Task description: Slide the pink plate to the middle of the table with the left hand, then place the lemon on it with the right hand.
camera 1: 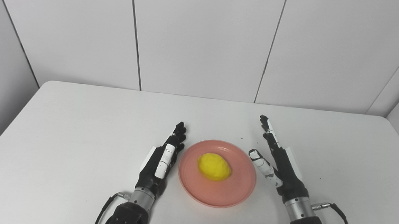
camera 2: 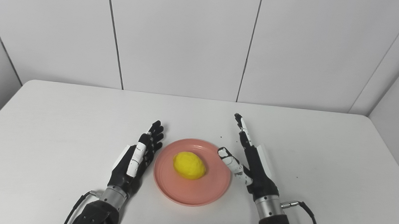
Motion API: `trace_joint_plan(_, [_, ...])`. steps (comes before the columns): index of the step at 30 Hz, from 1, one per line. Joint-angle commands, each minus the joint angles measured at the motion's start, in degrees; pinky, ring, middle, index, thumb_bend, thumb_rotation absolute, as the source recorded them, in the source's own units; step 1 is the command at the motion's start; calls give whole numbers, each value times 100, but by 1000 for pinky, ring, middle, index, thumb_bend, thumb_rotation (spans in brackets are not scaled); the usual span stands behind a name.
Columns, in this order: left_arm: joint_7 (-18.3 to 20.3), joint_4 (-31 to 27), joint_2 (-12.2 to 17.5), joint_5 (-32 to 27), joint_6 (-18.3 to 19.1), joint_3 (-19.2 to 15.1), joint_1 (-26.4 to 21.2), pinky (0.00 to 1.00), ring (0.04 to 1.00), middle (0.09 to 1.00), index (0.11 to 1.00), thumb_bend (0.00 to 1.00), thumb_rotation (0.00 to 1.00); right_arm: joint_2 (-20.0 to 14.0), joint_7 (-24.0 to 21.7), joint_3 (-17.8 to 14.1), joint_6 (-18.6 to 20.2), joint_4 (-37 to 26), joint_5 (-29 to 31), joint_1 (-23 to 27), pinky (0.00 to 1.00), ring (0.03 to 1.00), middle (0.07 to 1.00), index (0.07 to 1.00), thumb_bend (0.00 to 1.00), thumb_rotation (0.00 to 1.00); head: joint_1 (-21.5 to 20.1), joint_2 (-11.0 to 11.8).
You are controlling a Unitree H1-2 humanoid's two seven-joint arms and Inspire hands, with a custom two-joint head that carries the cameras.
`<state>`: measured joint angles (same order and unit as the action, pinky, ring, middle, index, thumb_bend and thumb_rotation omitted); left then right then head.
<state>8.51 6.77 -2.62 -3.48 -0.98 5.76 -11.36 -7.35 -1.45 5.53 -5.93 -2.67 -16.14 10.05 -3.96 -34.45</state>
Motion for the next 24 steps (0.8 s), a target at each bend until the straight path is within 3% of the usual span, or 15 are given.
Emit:
trace_joint_plan(1, [38,18,66,-44,-223,-38,4,1000,1000,1000,1000,842,1000,67,65,-78,51,-68,126,149,939,981,991,994,609,1000,-28,12])
trace_joint_plan(7, [-3,65,84,9,-325,-70,17,1000,1000,1000,1000,847,1000,231,-19,-119,252,39,388,111,939,978,999,1000,643,1000,-114,30])
trace_joint_plan(12, [-35,40,136,83,-326,-77,48,1000,1000,1000,1000,847,1000,322,3,-129,252,137,539,76,945,970,996,999,609,1000,-166,43])
trace_joint_plan(24, [16,172,102,-2,-525,-73,60,1000,1000,1000,1000,842,1000,519,-25,-220,270,405,1067,105,986,975,996,997,651,976,-206,62])
